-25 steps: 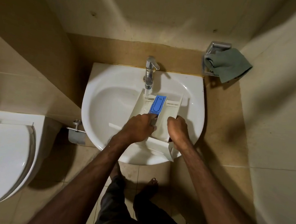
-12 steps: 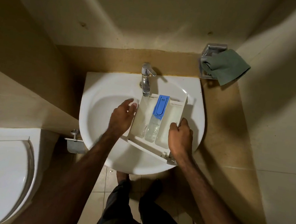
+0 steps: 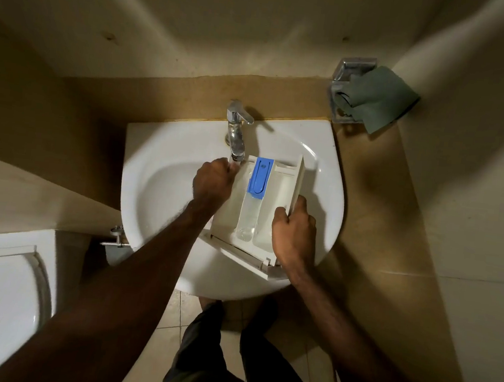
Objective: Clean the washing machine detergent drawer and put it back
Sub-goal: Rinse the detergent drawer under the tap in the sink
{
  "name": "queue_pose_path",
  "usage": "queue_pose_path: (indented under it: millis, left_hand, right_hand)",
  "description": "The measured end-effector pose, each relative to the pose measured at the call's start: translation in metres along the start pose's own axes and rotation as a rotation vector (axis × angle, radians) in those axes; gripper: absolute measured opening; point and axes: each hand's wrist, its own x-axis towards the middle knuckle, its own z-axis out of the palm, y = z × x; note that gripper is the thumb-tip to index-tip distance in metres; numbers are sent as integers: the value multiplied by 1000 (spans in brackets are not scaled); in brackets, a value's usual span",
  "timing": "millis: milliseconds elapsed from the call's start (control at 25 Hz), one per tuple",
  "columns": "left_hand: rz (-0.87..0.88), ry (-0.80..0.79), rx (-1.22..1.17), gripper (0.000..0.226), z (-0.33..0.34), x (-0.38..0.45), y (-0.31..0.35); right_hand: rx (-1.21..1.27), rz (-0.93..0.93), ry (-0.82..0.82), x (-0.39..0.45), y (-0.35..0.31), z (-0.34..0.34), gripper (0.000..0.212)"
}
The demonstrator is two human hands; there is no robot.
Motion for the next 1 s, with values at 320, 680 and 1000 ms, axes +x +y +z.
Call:
queue_pose_path:
  millis: [320,680,1000]
  left_hand:
    - [33,-306,-502,35,1,-10,-13]
    - [-33,-140,-267,55,-19,9,0]
    - [-2,-258,-600,28,-5,-6,-3]
  right_hand:
    - [-11,31,-18,4,3,-11,25]
    - [-36,35,-47,1,-1,-14,36]
    - [-44,-23,-23,4,4,-12,31]
